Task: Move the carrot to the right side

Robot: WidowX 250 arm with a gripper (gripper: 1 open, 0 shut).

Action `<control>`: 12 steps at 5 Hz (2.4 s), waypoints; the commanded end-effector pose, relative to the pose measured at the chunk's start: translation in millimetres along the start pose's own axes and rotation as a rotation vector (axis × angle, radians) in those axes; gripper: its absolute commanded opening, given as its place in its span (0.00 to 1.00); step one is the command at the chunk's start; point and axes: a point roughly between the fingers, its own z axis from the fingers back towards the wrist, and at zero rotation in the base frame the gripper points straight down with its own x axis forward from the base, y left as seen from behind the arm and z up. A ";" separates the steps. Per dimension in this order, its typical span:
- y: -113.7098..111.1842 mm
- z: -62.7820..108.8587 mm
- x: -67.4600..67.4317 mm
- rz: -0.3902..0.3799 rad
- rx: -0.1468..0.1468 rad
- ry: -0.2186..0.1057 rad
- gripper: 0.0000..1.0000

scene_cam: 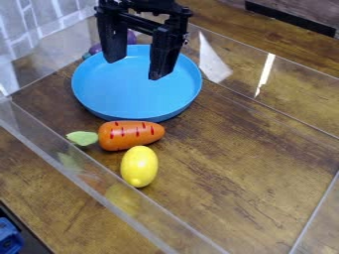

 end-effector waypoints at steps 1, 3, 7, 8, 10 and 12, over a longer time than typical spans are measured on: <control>2.7 -2.4 -7.9 -0.020 -0.002 0.013 1.00; -5.6 -32.8 -26.7 -0.182 0.009 0.017 1.00; 14.1 -101.7 -28.6 -0.529 0.066 -0.061 1.00; 28.6 -102.2 -23.7 -0.577 0.066 -0.080 1.00; 55.8 -104.8 -17.9 -0.684 0.068 -0.094 1.00; 41.6 -94.2 -16.8 -0.562 0.054 -0.120 1.00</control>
